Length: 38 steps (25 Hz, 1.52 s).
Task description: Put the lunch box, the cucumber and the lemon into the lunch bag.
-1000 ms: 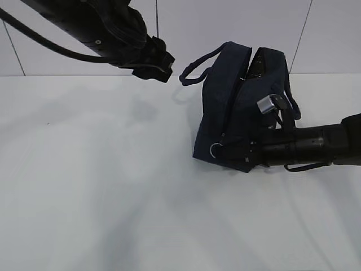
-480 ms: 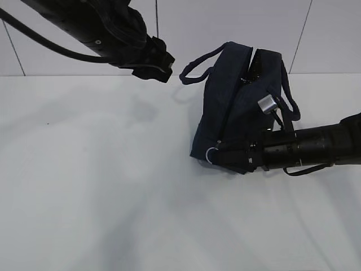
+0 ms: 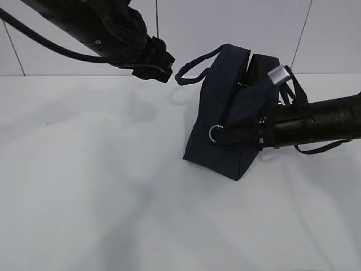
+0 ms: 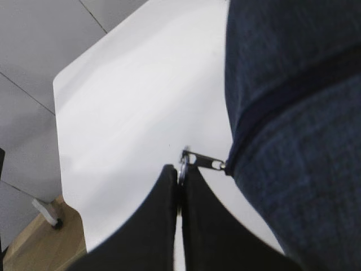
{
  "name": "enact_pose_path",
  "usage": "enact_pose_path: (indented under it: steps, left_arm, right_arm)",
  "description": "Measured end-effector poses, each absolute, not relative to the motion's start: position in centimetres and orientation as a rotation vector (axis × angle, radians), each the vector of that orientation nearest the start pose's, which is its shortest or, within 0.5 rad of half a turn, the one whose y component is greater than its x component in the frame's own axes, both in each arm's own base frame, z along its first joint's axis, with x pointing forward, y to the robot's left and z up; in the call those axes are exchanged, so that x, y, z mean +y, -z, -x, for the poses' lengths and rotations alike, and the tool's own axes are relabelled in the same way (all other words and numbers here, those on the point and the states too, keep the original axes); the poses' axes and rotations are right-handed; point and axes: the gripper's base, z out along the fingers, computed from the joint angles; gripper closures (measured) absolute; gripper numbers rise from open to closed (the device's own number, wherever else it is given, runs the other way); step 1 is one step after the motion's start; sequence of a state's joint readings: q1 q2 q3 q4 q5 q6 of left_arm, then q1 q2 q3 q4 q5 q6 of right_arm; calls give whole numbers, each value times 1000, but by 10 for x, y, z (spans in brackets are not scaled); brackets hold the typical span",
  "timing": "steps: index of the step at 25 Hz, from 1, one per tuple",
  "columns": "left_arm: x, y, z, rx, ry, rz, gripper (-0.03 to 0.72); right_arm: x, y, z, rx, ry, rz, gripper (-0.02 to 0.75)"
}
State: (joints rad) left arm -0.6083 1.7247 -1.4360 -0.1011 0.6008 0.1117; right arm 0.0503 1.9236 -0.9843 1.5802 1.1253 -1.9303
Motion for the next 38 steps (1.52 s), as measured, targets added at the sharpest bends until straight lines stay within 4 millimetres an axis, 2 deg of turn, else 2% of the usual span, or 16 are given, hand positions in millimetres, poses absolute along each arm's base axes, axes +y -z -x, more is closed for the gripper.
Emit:
enact_pose_path:
  steps: [7, 12, 15, 21, 29, 33, 38]
  left_arm:
    - [-230, -302, -320, 2275, 351, -773, 317]
    - [-232, -299, -321, 2288, 368, -763, 317]
    - [-233, -290, -322, 2300, 367, -766, 317]
    - [-238, -260, -310, 2312, 372, -787, 317]
    - [-259, -248, -295, 2189, 419, -811, 314]
    - [-261, -242, -294, 2160, 425, -801, 261]
    - [-255, -224, -288, 2181, 412, -801, 221]
  right_arm:
    - [99, -204, -331, 1838, -1115, 882, 737]
    - [97, -218, -330, 1844, -1060, 843, 737]
    - [96, -219, -332, 1864, -1050, 793, 737]
    - [94, -218, -335, 1892, -1022, 747, 737]
    - [94, -217, -336, 1897, -1016, 742, 737]
    - [94, -217, -336, 1899, -1015, 739, 737]
    - [94, -217, -336, 1902, -1013, 736, 737]
